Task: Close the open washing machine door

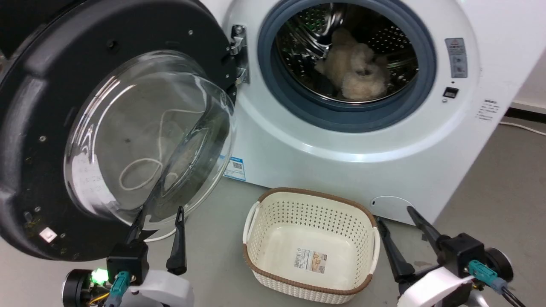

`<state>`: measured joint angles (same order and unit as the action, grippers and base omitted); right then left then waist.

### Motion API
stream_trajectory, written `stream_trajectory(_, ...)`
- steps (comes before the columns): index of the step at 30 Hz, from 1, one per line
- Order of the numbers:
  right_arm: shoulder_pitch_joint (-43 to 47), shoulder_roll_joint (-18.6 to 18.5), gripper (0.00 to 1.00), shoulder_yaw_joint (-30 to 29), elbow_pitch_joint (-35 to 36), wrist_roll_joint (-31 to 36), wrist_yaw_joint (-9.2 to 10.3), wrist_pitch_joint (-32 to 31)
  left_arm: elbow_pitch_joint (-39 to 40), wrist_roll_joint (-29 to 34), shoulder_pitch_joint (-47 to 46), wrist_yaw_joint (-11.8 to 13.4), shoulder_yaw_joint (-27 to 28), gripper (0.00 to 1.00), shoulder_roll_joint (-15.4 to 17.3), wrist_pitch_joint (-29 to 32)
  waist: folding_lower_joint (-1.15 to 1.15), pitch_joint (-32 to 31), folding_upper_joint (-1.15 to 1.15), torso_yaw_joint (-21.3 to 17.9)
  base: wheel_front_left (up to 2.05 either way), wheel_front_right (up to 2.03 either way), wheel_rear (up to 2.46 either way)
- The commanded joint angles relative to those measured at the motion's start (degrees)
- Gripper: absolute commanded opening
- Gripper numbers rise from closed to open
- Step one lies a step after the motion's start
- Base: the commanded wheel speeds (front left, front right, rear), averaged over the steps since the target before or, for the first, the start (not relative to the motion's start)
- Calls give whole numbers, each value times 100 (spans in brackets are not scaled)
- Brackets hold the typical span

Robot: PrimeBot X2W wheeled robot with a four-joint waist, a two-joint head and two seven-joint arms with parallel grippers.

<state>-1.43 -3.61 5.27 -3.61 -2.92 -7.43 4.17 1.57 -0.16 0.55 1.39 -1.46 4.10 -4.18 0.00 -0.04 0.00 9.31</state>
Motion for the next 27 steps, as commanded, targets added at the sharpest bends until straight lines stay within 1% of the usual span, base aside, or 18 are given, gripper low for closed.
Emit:
stream_trajectory(1,-108,-61,100,69,-56,-55,-2,57,44,-9,105,38,2,100,20,-69,0,13,0,53,-1,-1,-1)
stream_trajectory(15,-250,-180,100,380,-299,-225,-2,234,173,-14,235,179,-19,100,43,-236,0,21,0,392,-7,-7,-7)
stream_trajectory(16,-260,-199,100,430,-332,-252,-3,271,188,-22,260,199,-22,100,55,-272,0,27,0,467,0,0,0)
stream_trajectory(27,-279,-250,100,602,-444,-347,-3,404,258,-38,333,269,-43,100,89,-403,0,43,0,741,0,0,0)
